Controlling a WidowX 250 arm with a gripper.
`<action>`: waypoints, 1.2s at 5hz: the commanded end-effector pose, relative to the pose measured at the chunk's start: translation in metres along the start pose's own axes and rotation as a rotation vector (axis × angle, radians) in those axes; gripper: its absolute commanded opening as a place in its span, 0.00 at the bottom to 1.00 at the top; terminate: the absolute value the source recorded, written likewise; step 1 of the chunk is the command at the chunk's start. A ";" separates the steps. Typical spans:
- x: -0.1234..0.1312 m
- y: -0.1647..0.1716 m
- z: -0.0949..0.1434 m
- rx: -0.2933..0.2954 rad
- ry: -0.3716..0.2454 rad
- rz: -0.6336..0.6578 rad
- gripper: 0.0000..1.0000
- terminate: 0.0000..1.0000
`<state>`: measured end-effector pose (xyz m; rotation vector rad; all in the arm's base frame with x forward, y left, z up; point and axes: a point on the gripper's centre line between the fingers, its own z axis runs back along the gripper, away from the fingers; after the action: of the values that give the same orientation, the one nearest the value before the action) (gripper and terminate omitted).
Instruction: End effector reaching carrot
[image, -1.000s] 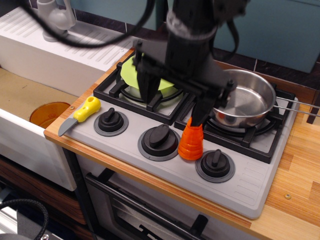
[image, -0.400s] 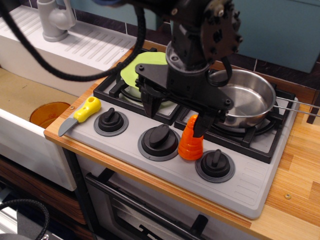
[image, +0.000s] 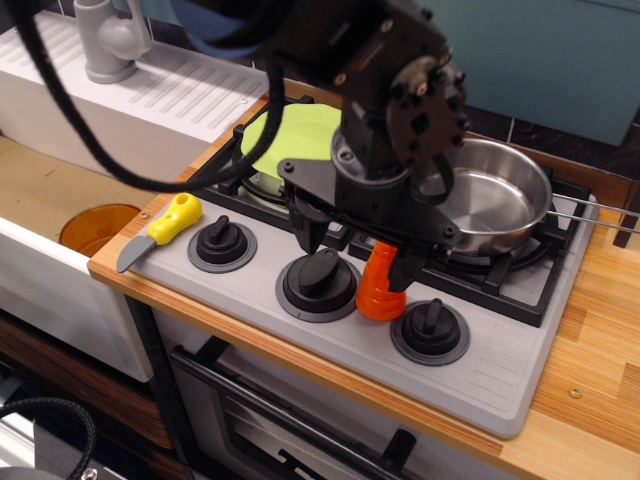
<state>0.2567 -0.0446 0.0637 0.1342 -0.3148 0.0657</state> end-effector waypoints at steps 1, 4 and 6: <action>0.010 -0.002 -0.014 -0.025 -0.055 0.012 1.00 0.00; 0.014 -0.006 -0.033 -0.064 -0.069 0.008 1.00 0.00; 0.016 -0.008 -0.041 -0.067 -0.078 -0.005 1.00 0.00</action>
<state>0.2806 -0.0433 0.0352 0.0777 -0.4010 0.0335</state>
